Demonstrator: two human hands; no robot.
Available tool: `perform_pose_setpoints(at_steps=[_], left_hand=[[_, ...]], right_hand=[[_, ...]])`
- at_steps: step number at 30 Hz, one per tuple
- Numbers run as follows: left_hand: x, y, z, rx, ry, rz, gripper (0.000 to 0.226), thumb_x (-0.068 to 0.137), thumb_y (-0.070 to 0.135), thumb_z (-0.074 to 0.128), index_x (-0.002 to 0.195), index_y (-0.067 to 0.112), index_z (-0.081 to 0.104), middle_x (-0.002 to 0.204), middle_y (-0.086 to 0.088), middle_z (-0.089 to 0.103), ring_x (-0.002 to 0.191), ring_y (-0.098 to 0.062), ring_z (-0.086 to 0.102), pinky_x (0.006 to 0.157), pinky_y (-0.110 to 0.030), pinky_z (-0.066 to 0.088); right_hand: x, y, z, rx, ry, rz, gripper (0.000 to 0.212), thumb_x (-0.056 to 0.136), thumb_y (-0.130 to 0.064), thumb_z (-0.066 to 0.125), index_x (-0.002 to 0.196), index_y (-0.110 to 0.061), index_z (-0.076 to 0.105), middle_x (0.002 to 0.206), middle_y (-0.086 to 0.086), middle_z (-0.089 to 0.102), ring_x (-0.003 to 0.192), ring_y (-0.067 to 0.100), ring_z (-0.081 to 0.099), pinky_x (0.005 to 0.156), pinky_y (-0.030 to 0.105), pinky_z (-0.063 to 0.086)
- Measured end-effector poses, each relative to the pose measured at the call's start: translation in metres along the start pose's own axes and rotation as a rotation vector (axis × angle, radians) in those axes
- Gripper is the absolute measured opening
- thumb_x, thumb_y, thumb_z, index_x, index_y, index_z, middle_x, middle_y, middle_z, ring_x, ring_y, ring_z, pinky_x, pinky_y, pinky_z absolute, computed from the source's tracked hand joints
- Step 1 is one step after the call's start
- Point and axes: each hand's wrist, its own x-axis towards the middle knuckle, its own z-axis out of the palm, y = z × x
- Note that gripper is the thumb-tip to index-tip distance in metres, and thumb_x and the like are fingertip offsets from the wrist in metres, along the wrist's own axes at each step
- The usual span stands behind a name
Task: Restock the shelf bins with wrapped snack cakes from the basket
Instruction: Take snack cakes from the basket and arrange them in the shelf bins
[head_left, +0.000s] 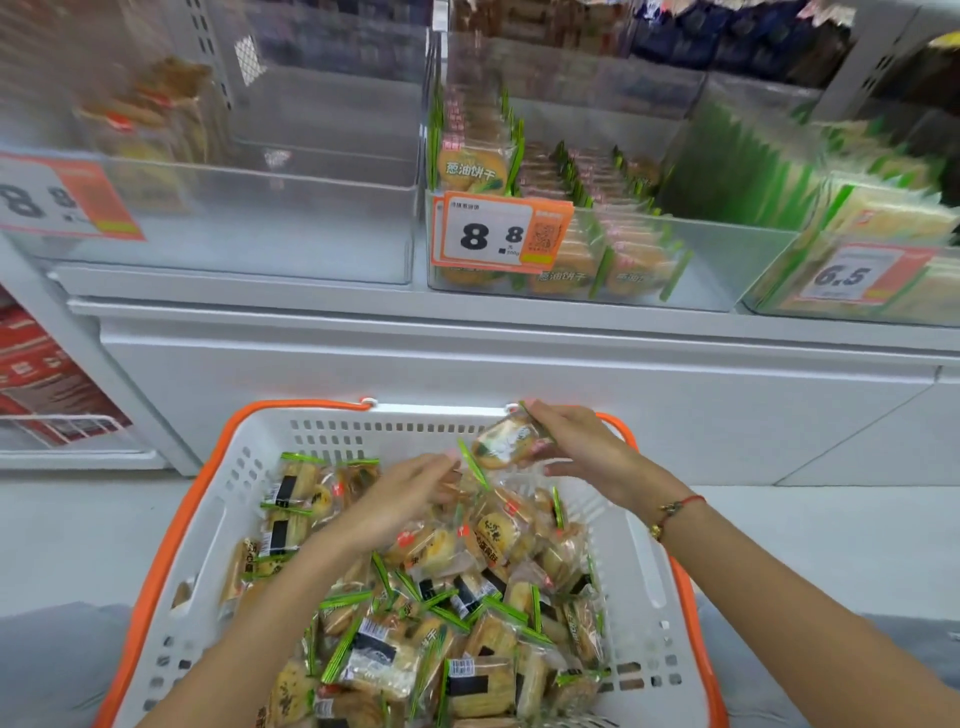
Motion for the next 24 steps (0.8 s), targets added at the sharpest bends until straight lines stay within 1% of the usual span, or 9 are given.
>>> perform_pose_setpoints(at_steps=[2, 4, 7, 9, 11, 14, 19, 22, 24], left_hand=[[-0.006, 0.018, 0.005, -0.153, 0.012, 0.035, 0.023, 0.097, 0.044, 0.041, 0.115, 0.033, 0.052, 0.108, 0.012, 0.064, 0.098, -0.003, 0.063, 0.075, -0.014, 0.050], [-0.009, 0.028, 0.006, -0.248, 0.096, 0.083, 0.022, 0.094, 0.037, 0.052, 0.114, 0.028, 0.056, 0.101, 0.012, 0.068, 0.086, -0.002, 0.067, 0.064, -0.012, 0.051], [-0.010, 0.034, 0.002, -0.275, 0.219, 0.131, 0.020, 0.090, 0.031, 0.060, 0.109, 0.026, 0.062, 0.095, 0.008, 0.071, 0.077, -0.001, 0.067, 0.060, -0.011, 0.050], [-0.012, 0.036, -0.001, -0.283, 0.254, 0.148, 0.014, 0.089, 0.028, 0.062, 0.102, 0.028, 0.064, 0.093, 0.007, 0.071, 0.077, 0.001, 0.065, 0.059, -0.008, 0.047], [-0.014, 0.039, -0.003, -0.293, 0.271, 0.169, 0.013, 0.087, 0.029, 0.064, 0.100, 0.032, 0.065, 0.093, 0.008, 0.072, 0.078, 0.007, 0.065, 0.060, -0.005, 0.045], [-0.019, 0.044, -0.003, -0.248, 0.245, 0.170, 0.015, 0.083, 0.035, 0.067, 0.098, 0.035, 0.069, 0.089, 0.015, 0.073, 0.083, 0.007, 0.065, 0.068, -0.010, 0.046], [-0.025, 0.057, 0.002, -0.275, 0.252, 0.244, 0.023, 0.080, 0.044, 0.063, 0.101, 0.034, 0.066, 0.090, 0.021, 0.070, 0.089, 0.004, 0.064, 0.067, -0.008, 0.047], [-0.024, 0.067, 0.001, -0.318, 0.323, 0.304, 0.020, 0.082, 0.039, 0.064, 0.098, 0.028, 0.068, 0.094, 0.017, 0.071, 0.091, 0.001, 0.064, 0.081, -0.022, 0.050], [-0.020, 0.078, 0.001, -0.352, 0.379, 0.366, 0.015, 0.083, 0.033, 0.066, 0.097, 0.030, 0.070, 0.094, 0.016, 0.072, 0.092, 0.004, 0.064, 0.083, -0.021, 0.048]], right_hand=[[-0.004, -0.014, 0.006, 0.084, -0.031, -0.009, 0.034, 0.098, -0.042, 0.047, 0.102, -0.016, 0.068, 0.080, 0.001, 0.073, 0.069, 0.010, 0.068, 0.059, 0.017, 0.049], [-0.006, -0.021, 0.010, 0.090, -0.042, -0.015, 0.035, 0.098, -0.043, 0.045, 0.100, -0.017, 0.068, 0.082, 0.000, 0.074, 0.070, 0.009, 0.068, 0.064, 0.019, 0.049], [-0.009, -0.029, 0.010, 0.065, -0.040, 0.010, 0.040, 0.098, -0.049, 0.041, 0.104, -0.019, 0.067, 0.087, 0.000, 0.075, 0.073, 0.008, 0.069, 0.071, 0.022, 0.049], [-0.011, -0.033, 0.006, 0.033, -0.073, -0.004, 0.039, 0.094, -0.051, 0.048, 0.108, -0.020, 0.069, 0.094, 0.000, 0.074, 0.079, 0.008, 0.068, 0.073, 0.021, 0.050], [-0.014, -0.038, 0.004, 0.020, -0.108, -0.056, 0.031, 0.087, -0.040, 0.065, 0.112, -0.021, 0.069, 0.098, 0.000, 0.074, 0.085, 0.008, 0.067, 0.074, 0.019, 0.050], [-0.016, -0.042, 0.002, 0.136, -0.050, -0.100, 0.048, 0.075, -0.021, 0.079, 0.120, -0.018, 0.062, 0.096, 0.002, 0.074, 0.085, 0.008, 0.067, 0.072, 0.019, 0.046], [-0.020, -0.052, 0.003, 0.168, -0.039, -0.172, 0.042, 0.077, -0.022, 0.077, 0.117, -0.014, 0.064, 0.103, 0.002, 0.074, 0.097, 0.010, 0.068, 0.091, 0.026, 0.046], [-0.022, -0.058, 0.011, 0.169, 0.006, -0.210, 0.033, 0.083, -0.027, 0.072, 0.113, -0.015, 0.066, 0.104, -0.001, 0.073, 0.101, 0.011, 0.066, 0.089, 0.026, 0.048], [-0.024, -0.063, 0.018, 0.202, 0.030, -0.235, 0.027, 0.089, -0.031, 0.065, 0.113, -0.019, 0.066, 0.107, -0.004, 0.072, 0.103, 0.008, 0.064, 0.089, 0.024, 0.047]])
